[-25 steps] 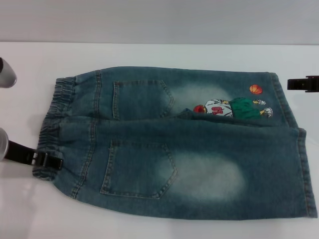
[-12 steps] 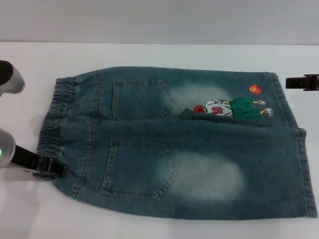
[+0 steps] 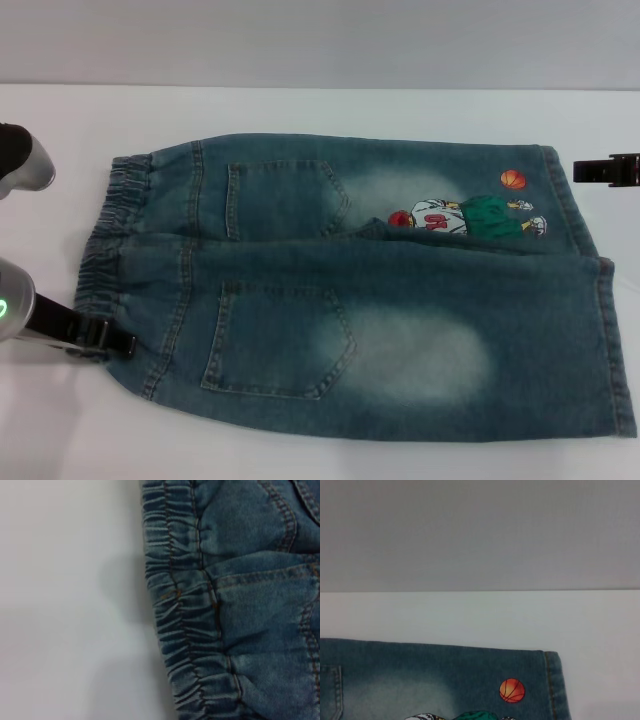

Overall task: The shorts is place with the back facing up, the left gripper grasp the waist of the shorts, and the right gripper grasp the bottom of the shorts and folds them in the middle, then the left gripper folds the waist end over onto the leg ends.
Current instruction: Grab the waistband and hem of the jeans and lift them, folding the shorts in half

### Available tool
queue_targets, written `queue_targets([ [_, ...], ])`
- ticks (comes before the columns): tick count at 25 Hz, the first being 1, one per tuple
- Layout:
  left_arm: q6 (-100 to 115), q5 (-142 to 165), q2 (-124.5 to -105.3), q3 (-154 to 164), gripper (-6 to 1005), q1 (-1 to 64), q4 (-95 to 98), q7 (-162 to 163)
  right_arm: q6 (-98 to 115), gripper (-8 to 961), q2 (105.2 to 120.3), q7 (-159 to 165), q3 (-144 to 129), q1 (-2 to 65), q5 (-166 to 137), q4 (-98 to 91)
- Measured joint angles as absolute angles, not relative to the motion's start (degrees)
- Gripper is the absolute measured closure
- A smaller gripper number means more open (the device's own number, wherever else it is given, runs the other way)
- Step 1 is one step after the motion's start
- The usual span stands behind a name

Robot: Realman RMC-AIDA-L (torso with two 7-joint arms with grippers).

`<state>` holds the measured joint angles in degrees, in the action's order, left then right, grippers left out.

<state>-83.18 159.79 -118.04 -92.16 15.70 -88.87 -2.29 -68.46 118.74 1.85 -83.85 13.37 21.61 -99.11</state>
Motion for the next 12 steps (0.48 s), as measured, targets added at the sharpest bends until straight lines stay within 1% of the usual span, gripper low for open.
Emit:
queue_targets([
  [12, -82.78, 159.78, -118.03, -91.91, 203, 15.99, -88.05, -1.89, -68.56, 216, 118.74, 1.5, -83.84, 13.27, 21.62, -99.3],
])
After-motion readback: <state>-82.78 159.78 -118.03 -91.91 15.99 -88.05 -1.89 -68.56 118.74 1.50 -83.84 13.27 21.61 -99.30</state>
